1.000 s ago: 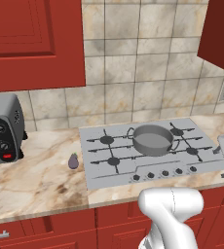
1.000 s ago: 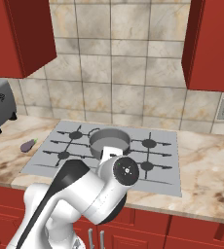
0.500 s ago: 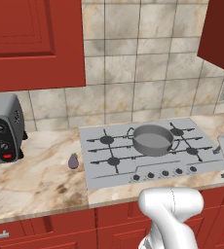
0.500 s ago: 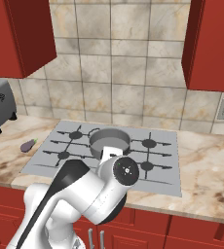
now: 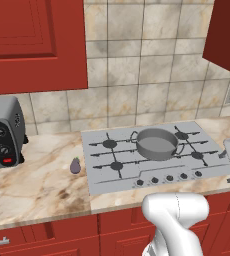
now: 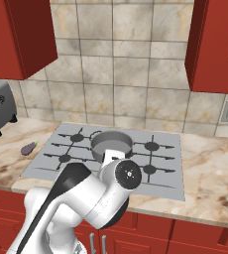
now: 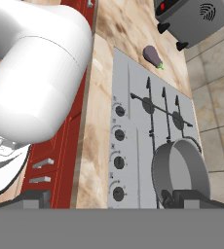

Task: Turn on the burner for the pot on the stove. Wait thirty seconds for the pot to heat up. Then add the eggplant to the pot.

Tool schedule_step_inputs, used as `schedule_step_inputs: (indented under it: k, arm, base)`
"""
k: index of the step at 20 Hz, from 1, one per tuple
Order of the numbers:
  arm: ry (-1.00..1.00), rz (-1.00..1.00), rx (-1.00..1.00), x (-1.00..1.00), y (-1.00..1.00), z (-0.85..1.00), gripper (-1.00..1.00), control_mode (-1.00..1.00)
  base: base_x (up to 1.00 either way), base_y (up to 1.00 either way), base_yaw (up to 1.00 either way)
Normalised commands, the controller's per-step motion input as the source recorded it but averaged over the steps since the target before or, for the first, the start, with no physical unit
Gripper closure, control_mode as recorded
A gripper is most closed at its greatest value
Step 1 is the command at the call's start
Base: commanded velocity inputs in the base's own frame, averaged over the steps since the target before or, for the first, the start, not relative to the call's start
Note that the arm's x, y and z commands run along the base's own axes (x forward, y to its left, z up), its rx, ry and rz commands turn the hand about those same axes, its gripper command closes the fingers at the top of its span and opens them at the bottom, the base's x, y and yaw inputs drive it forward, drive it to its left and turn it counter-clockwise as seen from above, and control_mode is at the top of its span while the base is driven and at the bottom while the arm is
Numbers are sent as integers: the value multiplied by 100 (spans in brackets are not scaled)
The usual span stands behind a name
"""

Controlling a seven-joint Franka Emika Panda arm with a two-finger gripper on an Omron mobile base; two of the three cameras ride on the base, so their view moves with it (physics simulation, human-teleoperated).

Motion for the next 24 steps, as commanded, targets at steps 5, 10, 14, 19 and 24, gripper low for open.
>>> schedule_step_inputs:
  k: [5,10,14,19,24]
  arm:
    - [0,0,0,0,0,0,-100,-100]
    - [0,0,0,0,0,0,-100,-100]
    - [0,0,0,0,0,0,-100,-100]
    - [0,0,0,0,0,0,-100,-100]
    - [0,0,0,0,0,0,-100,-100]
  base:
    - [0,0,0]
    - [0,0,0]
    - [0,0,0]
    - [0,0,0]
    - [0,0,0]
